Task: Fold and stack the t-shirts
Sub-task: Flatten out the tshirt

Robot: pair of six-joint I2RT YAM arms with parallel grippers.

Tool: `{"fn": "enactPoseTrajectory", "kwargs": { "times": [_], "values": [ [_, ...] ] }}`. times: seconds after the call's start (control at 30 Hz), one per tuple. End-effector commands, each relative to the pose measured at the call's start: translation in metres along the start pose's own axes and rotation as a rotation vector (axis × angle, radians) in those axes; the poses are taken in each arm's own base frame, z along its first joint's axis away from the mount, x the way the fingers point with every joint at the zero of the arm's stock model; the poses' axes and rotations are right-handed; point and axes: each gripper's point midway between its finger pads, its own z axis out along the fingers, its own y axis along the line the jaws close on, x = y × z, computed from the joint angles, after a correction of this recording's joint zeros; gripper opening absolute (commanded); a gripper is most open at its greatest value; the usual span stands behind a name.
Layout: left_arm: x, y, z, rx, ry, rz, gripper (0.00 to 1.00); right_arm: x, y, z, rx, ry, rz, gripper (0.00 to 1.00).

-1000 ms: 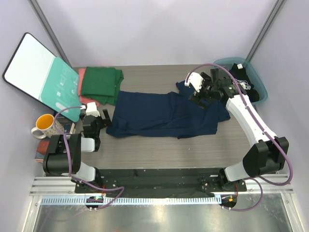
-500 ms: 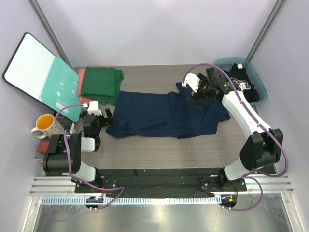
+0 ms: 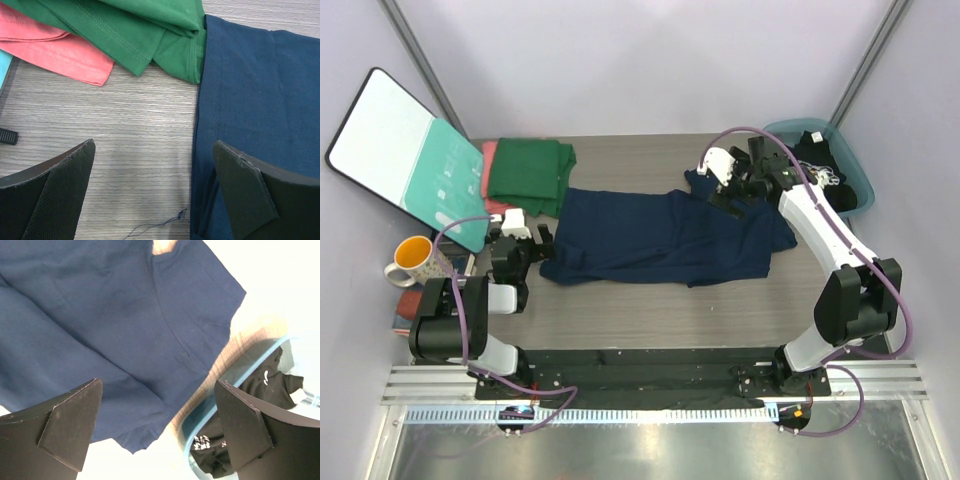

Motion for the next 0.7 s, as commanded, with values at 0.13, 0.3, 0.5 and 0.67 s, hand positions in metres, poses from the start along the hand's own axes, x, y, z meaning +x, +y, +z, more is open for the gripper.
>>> {"fn": "enactPoseTrajectory", "kwargs": {
  "times": [0.13,0.3,0.5,0.67],
  "values": [
    [-0.026,-0.002,0.006,0.011,-0.088,0.021,1.0,-0.01,-0.041,-0.015,0.109,-0.067,-0.025,1.0],
    [-0.026,-0.001,0.006,0.011,-0.087,0.021,1.0,-0.011,-0.043,-0.014,0.114,-0.082,-0.016,1.0],
    [-0.026,-0.002,0.006,0.011,-0.087,0.021,1.0,-0.009,-0.051,-0.018,0.176,-0.109,0.033,1.0],
    [-0.027,-0.001,0.006,0.009,-0.088,0.021,1.0,-0.001,-0.038,-0.017,0.19,-0.128,0.095,1.0]
  ]
}}
